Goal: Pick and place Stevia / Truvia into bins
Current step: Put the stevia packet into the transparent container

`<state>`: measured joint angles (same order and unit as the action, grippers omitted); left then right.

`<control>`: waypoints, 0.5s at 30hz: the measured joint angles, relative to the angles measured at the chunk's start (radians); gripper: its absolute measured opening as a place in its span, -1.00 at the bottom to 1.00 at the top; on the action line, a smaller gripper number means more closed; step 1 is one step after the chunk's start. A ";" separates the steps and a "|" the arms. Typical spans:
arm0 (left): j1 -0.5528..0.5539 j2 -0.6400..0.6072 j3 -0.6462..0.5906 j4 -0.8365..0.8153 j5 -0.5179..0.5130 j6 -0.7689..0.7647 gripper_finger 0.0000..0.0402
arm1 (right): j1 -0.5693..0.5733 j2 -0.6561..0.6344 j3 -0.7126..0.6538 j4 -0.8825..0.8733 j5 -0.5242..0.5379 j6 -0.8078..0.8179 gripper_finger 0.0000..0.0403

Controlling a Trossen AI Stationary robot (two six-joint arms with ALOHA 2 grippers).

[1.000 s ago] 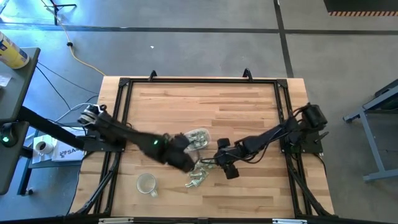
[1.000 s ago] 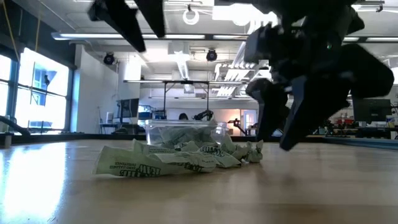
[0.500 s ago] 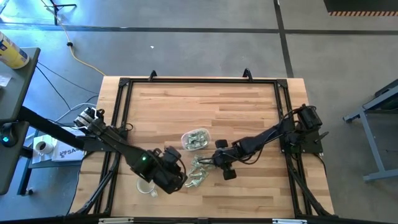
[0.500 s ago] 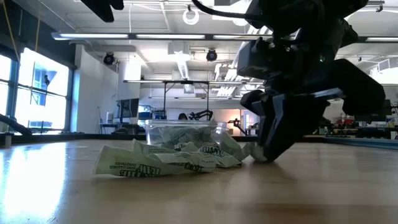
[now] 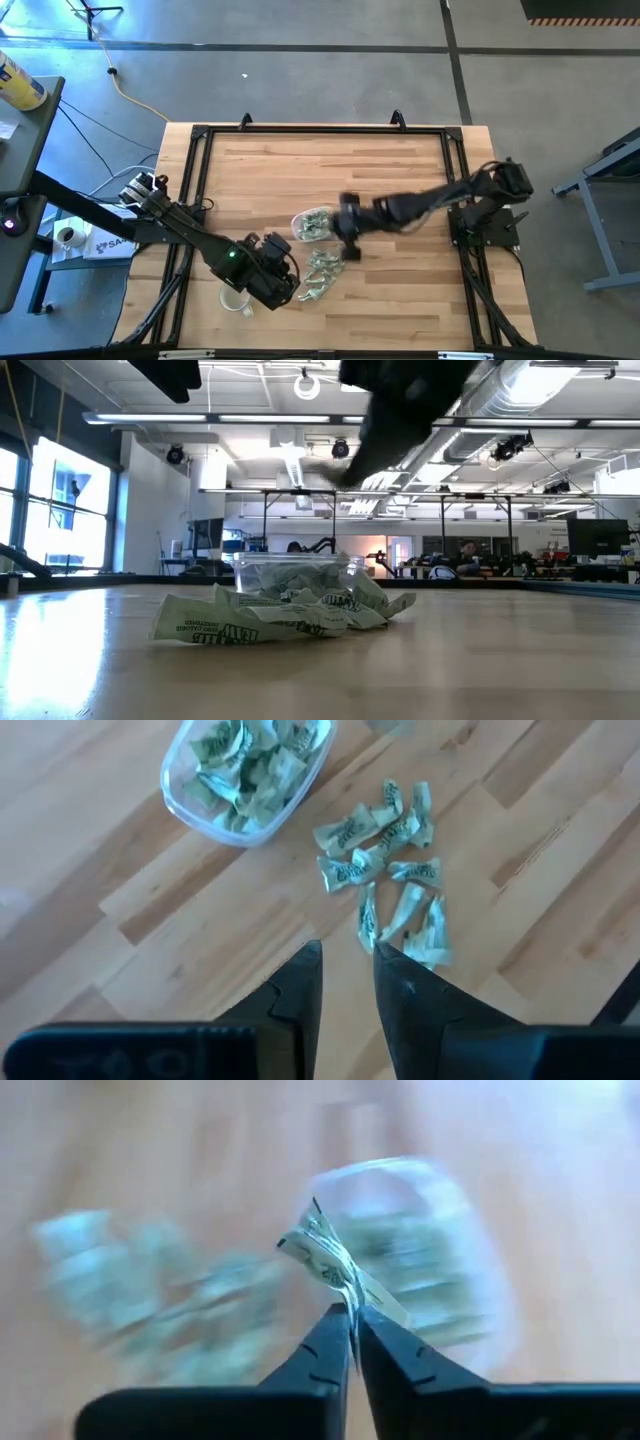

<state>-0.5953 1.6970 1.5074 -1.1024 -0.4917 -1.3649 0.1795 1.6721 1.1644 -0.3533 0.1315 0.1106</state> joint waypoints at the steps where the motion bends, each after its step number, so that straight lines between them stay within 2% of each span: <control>1: 0.000 0.000 0.000 -0.001 -0.005 0.006 -0.37 | -0.033 0.011 0.010 0.011 0.022 -0.011 -0.89; 3: 0.000 0.000 0.000 -0.003 -0.009 0.031 -0.37 | -0.098 0.037 0.027 0.030 -0.002 -0.052 -0.80; 5: 0.000 0.004 0.000 -0.005 -0.015 0.037 -0.37 | -0.149 0.070 0.046 0.024 -0.082 -0.064 -0.66; 10: 0.015 0.007 -0.044 0.031 -0.010 0.054 -0.37 | -0.190 0.120 0.068 -0.072 -0.209 -0.058 -0.21; 13: 0.049 0.008 -0.137 0.164 0.065 0.142 -0.37 | -0.168 0.089 0.070 -0.116 -0.202 -0.069 0.02; 15: 0.081 0.008 -0.218 0.364 0.155 0.227 -0.37 | -0.137 0.059 0.071 -0.184 -0.168 -0.089 0.13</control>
<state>-0.5146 1.7050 1.2892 -0.7388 -0.3371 -1.1383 0.0430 1.7308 1.2356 -0.5369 -0.0361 0.0219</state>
